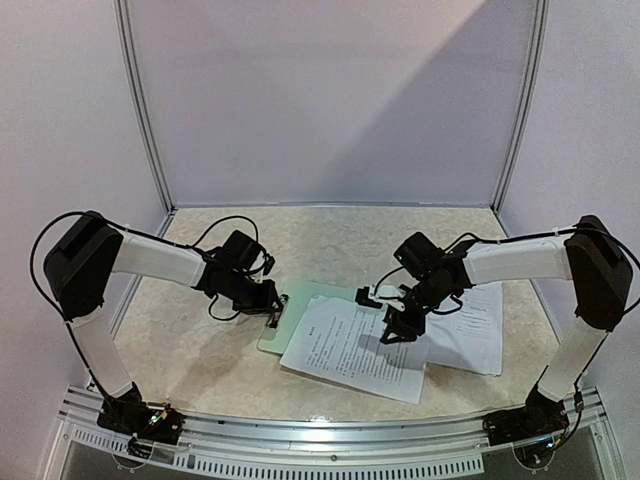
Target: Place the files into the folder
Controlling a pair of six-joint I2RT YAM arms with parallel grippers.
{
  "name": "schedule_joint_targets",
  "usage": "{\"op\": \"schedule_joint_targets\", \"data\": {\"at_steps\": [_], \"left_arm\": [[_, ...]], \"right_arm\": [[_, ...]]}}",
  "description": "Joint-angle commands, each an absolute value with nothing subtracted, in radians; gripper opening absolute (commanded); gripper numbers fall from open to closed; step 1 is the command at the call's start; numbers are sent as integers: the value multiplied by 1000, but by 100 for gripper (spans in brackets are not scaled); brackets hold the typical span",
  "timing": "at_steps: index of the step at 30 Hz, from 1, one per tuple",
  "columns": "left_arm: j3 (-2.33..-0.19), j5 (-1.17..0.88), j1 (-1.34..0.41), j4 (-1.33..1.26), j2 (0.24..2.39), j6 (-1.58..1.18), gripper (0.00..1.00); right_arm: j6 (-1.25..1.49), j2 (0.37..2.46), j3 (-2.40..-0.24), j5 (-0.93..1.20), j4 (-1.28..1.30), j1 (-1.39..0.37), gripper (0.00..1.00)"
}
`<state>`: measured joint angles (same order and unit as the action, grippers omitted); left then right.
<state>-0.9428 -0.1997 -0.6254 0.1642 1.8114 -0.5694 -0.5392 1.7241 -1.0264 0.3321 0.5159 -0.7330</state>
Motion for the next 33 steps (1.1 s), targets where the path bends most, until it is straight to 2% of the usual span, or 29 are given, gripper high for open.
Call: {"op": "schedule_joint_targets", "data": {"at_steps": [1, 8, 19, 33], "left_arm": [[-924, -239, -649, 253, 1862, -573, 0], [-928, -242, -649, 250, 1870, -574, 0], [-921, -246, -649, 247, 1863, -571, 0], [-913, -247, -649, 246, 1854, -568, 0]], "right_arm": [[-547, 1747, -1026, 309, 414, -776, 57], [-584, 1827, -1030, 294, 391, -816, 58], [-504, 2037, -1226, 277, 439, -818, 56], [-440, 2095, -1298, 232, 554, -817, 54]]}}
